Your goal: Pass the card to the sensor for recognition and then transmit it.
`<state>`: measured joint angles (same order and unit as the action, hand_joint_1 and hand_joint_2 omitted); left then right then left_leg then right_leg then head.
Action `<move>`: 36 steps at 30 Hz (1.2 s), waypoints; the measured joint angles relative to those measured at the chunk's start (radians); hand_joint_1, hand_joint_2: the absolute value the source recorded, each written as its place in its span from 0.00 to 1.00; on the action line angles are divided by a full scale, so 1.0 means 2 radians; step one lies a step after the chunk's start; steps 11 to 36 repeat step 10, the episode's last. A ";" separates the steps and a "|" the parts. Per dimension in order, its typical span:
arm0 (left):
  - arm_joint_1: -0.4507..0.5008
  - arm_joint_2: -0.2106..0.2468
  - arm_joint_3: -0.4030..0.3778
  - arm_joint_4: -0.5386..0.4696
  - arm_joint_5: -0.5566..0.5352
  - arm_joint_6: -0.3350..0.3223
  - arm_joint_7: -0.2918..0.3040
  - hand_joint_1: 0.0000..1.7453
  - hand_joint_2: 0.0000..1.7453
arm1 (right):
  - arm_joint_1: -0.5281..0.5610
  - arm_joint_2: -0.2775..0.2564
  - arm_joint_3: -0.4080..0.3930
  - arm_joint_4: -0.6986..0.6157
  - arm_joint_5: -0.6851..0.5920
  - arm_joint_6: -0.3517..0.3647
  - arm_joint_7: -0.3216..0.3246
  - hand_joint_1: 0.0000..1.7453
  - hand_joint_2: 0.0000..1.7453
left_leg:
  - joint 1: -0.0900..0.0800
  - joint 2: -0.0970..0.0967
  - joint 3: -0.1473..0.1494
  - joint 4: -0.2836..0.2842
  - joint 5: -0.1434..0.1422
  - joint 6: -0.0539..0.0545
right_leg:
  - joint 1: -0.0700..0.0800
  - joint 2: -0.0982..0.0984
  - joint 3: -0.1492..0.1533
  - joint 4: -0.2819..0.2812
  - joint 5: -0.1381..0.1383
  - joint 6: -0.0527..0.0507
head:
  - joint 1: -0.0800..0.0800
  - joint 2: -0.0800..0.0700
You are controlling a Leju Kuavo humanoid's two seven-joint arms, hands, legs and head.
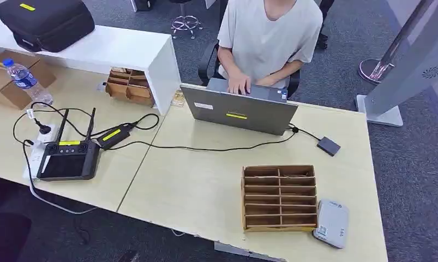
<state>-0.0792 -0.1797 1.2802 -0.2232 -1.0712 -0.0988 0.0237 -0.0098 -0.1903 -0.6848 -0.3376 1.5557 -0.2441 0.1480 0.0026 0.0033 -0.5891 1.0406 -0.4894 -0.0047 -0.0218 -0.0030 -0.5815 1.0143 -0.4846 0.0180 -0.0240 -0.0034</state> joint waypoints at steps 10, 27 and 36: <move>-0.003 -0.014 0.000 0.000 0.009 0.008 0.008 0.00 1.00 | 0.000 0.073 -0.034 0.022 -0.001 0.044 0.004 0.00 1.00 | 0.000 0.000 0.000 0.000 0.000 0.000 | 0.000 0.000 0.000 0.000 0.000 0.000 | 0.000 0.000; -0.003 -0.014 0.000 0.000 0.009 0.008 0.008 0.00 1.00 | 0.000 0.073 -0.034 0.022 -0.001 0.044 0.004 0.00 1.00 | 0.000 0.000 0.000 0.000 0.000 0.000 | 0.000 0.000 0.000 0.000 0.000 0.000 | 0.000 0.000; -0.003 -0.014 0.000 0.000 0.009 0.008 0.008 0.00 1.00 | 0.000 0.073 -0.034 0.022 -0.001 0.044 0.004 0.00 1.00 | 0.000 0.000 0.000 0.000 0.000 0.000 | 0.000 0.000 0.000 0.000 0.000 0.000 | 0.000 0.000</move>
